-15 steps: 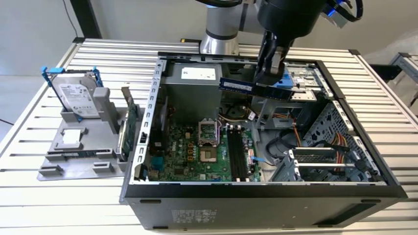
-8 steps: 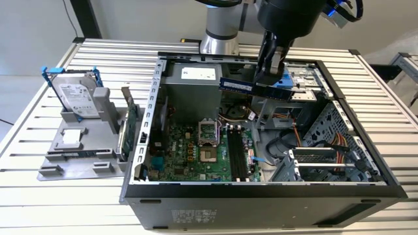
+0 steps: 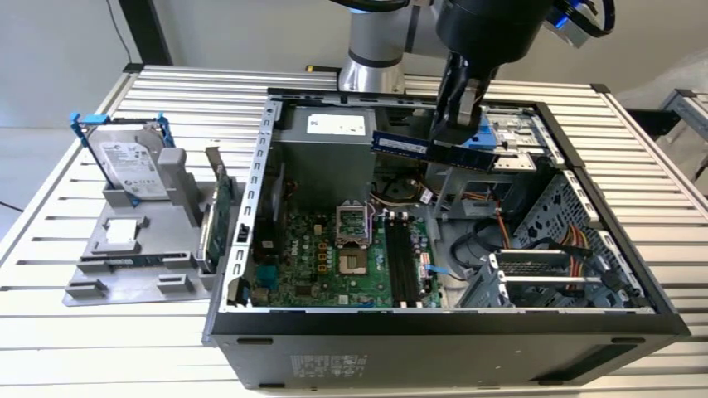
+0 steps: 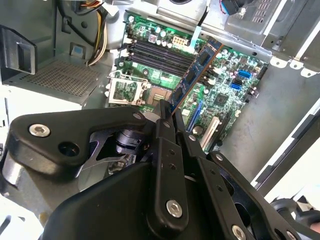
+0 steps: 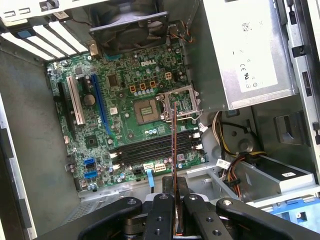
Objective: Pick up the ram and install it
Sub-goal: 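Insert the ram into the slot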
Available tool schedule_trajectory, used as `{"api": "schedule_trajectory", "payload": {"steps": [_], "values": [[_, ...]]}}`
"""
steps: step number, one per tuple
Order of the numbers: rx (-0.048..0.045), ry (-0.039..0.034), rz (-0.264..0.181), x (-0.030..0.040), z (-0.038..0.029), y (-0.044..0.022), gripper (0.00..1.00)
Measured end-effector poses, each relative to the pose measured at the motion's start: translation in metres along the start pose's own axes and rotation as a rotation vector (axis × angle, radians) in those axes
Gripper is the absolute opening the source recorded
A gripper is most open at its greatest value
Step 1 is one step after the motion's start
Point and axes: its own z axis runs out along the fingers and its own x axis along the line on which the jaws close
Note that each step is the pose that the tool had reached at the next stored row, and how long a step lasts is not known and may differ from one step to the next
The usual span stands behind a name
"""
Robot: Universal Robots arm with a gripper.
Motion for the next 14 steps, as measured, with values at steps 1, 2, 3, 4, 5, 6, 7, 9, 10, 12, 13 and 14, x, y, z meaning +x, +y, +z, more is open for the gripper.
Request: {"api": "schedule_trajectory", "payload": {"steps": [1, 2, 3, 4, 5, 6, 7, 9, 10, 12, 13, 14], "values": [[0.0, 0.0001, 0.0, 0.0, 0.0, 0.0, 0.0], [0.0, 0.0001, 0.0, 0.0, 0.0, 0.0, 0.0], [0.0, 0.0, 0.0, 0.0, 0.0, 0.0, 0.0], [0.0, 0.0, 0.0, 0.0, 0.0, 0.0, 0.0], [0.0, 0.0001, 0.0, 0.0, 0.0, 0.0, 0.0], [0.0, 0.0001, 0.001, 0.0, 0.0, 0.0, 0.0], [0.0, -0.0001, 0.002, 0.0, 0.0, 0.0, 0.0], [0.0002, -0.0002, 0.008, 0.0, 0.0, 0.0, 0.0], [0.0002, -0.0004, 0.011, 0.0, -0.0001, 0.0, 0.0], [0.0003, -0.0007, 0.018, 0.0, 0.0, 0.0, 0.0], [0.0004, -0.0008, 0.021, 0.0, 0.0, 0.0, 0.0], [0.0005, -0.001, 0.024, 0.0, 0.0, 0.0, 0.0]]}}
